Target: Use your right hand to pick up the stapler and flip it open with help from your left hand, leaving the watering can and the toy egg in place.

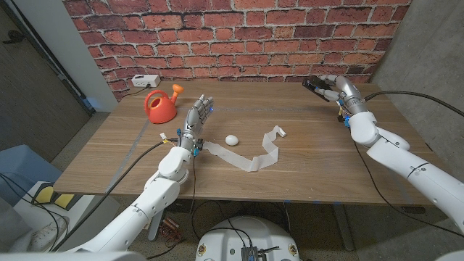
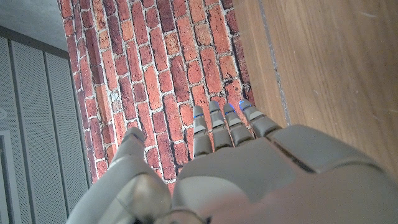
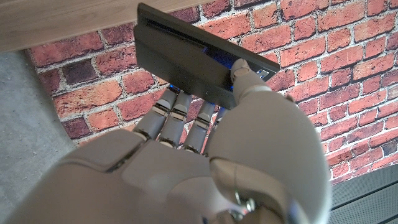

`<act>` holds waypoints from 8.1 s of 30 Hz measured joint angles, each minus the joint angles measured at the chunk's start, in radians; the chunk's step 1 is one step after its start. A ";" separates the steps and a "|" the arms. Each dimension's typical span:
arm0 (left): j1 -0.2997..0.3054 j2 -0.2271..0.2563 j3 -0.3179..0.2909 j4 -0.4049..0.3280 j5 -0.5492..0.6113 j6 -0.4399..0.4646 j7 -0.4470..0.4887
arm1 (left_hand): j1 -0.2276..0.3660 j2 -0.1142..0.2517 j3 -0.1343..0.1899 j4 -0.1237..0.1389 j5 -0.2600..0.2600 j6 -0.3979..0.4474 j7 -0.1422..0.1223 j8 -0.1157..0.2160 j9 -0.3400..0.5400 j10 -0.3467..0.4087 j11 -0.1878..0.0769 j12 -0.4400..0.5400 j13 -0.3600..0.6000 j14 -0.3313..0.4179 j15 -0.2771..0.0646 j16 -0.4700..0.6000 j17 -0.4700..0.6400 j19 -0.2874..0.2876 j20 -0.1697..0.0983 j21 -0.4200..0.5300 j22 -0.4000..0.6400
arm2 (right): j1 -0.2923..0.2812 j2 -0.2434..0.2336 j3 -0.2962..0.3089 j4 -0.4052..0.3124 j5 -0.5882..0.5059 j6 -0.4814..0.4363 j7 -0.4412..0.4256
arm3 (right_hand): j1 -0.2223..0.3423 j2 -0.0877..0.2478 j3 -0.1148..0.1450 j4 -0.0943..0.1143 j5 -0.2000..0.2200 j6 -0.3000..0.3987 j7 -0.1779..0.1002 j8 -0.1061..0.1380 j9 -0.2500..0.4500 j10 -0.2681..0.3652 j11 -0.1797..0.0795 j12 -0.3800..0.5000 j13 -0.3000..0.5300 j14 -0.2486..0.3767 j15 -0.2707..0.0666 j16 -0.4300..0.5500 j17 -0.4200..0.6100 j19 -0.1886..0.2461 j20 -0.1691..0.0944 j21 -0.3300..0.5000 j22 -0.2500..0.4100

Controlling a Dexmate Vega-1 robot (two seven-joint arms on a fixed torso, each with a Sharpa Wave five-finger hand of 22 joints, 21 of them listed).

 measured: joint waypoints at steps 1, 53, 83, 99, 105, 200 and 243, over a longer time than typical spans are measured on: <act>-0.001 0.000 0.000 0.000 0.001 0.000 0.000 | 0.000 0.000 0.000 0.000 0.000 0.000 0.000 0.000 0.000 0.000 0.000 0.000 0.000 0.000 0.000 0.000 0.000 0.000 0.000 0.000 0.000 | 0.000 0.002 0.001 0.002 0.003 0.003 0.000 | 0.000 0.000 0.000 0.000 0.000 0.000 0.000 0.000 0.001 0.000 0.000 0.000 0.000 0.000 0.000 0.000 0.000 0.000 0.000 0.000 0.000; -0.008 -0.012 0.012 0.018 0.001 -0.011 -0.009 | 0.054 0.054 0.032 -0.016 0.008 -0.016 -0.041 -0.012 -0.002 0.026 -0.047 -0.001 0.000 0.011 -0.003 0.000 -0.002 0.004 -0.004 0.000 0.000 | -0.039 0.067 0.049 -0.008 0.183 0.180 0.099 | 0.000 0.000 0.004 -0.004 -0.004 0.000 0.000 -0.008 0.006 0.000 0.000 0.006 0.001 0.023 -0.002 -0.010 0.029 0.000 0.000 0.009 0.005; 0.010 -0.025 0.020 0.000 0.043 -0.042 0.025 | 0.101 0.042 0.046 -0.034 0.008 0.016 -0.018 -0.004 0.000 0.024 -0.030 -0.003 0.010 0.050 0.000 0.006 0.001 0.011 0.011 0.000 0.000 | -0.053 0.085 0.038 -0.035 0.225 0.209 0.177 | 0.000 0.000 0.004 -0.004 -0.008 0.000 0.000 -0.013 0.005 0.000 0.000 0.006 0.001 0.031 -0.006 -0.017 0.028 0.000 0.000 0.013 0.004; 0.019 -0.058 0.022 0.000 0.113 -0.075 0.095 | 0.233 0.014 0.056 -0.038 0.004 0.125 -0.039 0.023 0.005 0.140 -0.079 0.035 0.024 0.175 -0.003 0.028 0.005 0.151 -0.029 0.044 0.012 | -0.068 0.090 0.037 -0.046 0.247 0.232 0.204 | 0.000 0.000 0.004 -0.004 -0.004 0.007 0.007 -0.020 0.006 0.000 0.000 0.006 0.002 0.036 0.000 -0.025 0.025 0.010 -0.002 0.024 0.010; 0.025 -0.065 0.020 -0.009 0.135 -0.075 0.125 | 0.245 0.004 0.056 -0.038 0.004 0.125 -0.039 0.023 0.005 0.138 -0.078 0.035 0.024 0.179 0.000 0.028 0.005 0.152 -0.030 0.047 0.012 | -0.072 0.092 0.036 -0.051 0.252 0.237 0.211 | 0.000 0.000 0.004 -0.004 -0.004 0.007 0.007 -0.020 0.011 0.000 0.000 0.006 0.006 0.041 -0.005 -0.031 0.020 0.010 -0.002 0.024 0.009; -0.036 -0.024 0.066 -0.130 0.292 -0.041 0.090 | 0.576 0.000 0.015 -0.052 0.017 0.081 -0.089 0.009 0.014 0.098 -0.127 0.011 0.047 0.161 0.000 0.015 0.007 0.152 -0.023 0.035 0.016 | -0.043 0.102 -0.003 -0.131 0.473 0.228 0.472 | 0.000 0.000 0.004 -0.004 -0.005 0.013 0.013 -0.040 0.016 0.000 0.000 0.019 -0.006 0.074 -0.009 -0.060 0.009 0.017 -0.002 0.040 0.009; -0.068 -0.010 0.099 -0.139 0.306 -0.005 0.052 | 0.604 -0.059 -0.031 -0.017 0.071 0.080 -0.101 0.009 0.019 0.096 -0.136 0.011 0.056 0.150 0.000 0.008 0.010 0.137 -0.027 0.026 0.016 | -0.054 0.091 -0.015 -0.186 0.597 0.175 0.566 | 0.000 0.000 0.004 -0.004 -0.008 0.016 0.016 -0.045 0.015 0.009 0.009 0.016 -0.007 0.081 -0.010 -0.066 0.009 0.017 -0.002 0.055 0.014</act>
